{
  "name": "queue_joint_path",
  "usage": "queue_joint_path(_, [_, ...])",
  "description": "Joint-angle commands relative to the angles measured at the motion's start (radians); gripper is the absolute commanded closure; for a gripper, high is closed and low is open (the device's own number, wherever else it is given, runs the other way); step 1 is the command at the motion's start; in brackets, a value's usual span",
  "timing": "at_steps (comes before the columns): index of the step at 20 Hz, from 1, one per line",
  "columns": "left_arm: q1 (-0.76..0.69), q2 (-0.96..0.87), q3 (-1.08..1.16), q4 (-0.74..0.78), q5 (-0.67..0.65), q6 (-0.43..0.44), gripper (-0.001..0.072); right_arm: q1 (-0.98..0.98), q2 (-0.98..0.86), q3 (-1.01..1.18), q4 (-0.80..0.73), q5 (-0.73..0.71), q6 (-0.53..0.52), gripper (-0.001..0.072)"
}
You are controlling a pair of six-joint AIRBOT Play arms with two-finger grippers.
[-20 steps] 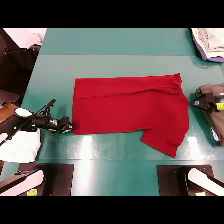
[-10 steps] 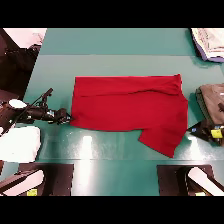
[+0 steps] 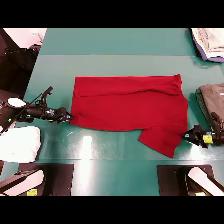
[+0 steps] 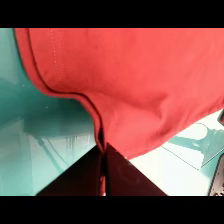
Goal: Fold the shirts.
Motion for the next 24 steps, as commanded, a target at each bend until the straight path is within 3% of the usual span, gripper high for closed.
queue_joint_path(1, [0.000,0.001,0.001,0.001,-0.006,0.002,0.0680,0.024,0.001,-0.006,0.074,-0.044,-0.014,0.0675])
queue_joint_path(5, [0.000,0.001,0.008,0.094,-0.085,-0.016,0.0682,0.156,0.010,0.066,0.002,0.005,-0.002,0.0696])
queue_joint_path(10, [0.000,0.196,0.005,0.327,-0.186,-0.101,0.0681,0.302,0.245,0.146,-0.328,0.091,0.142,0.0697])
queue_joint_path(13, [0.000,0.323,-0.029,0.408,-0.309,-0.114,0.0681,0.315,0.403,0.146,-0.338,0.179,0.157,0.0698])
queue_joint_path(16, [0.000,0.375,-0.051,0.367,-0.411,-0.151,0.0681,0.315,0.518,0.146,-0.337,0.215,0.171,0.0698])
queue_joint_path(20, [0.000,0.364,0.032,0.341,-0.303,-0.232,0.0681,0.315,0.518,0.195,-0.263,0.156,0.174,0.0699])
queue_joint_path(24, [0.000,0.247,0.162,0.335,-0.193,-0.234,0.0680,0.366,0.294,0.370,-0.251,0.070,0.146,0.0699])
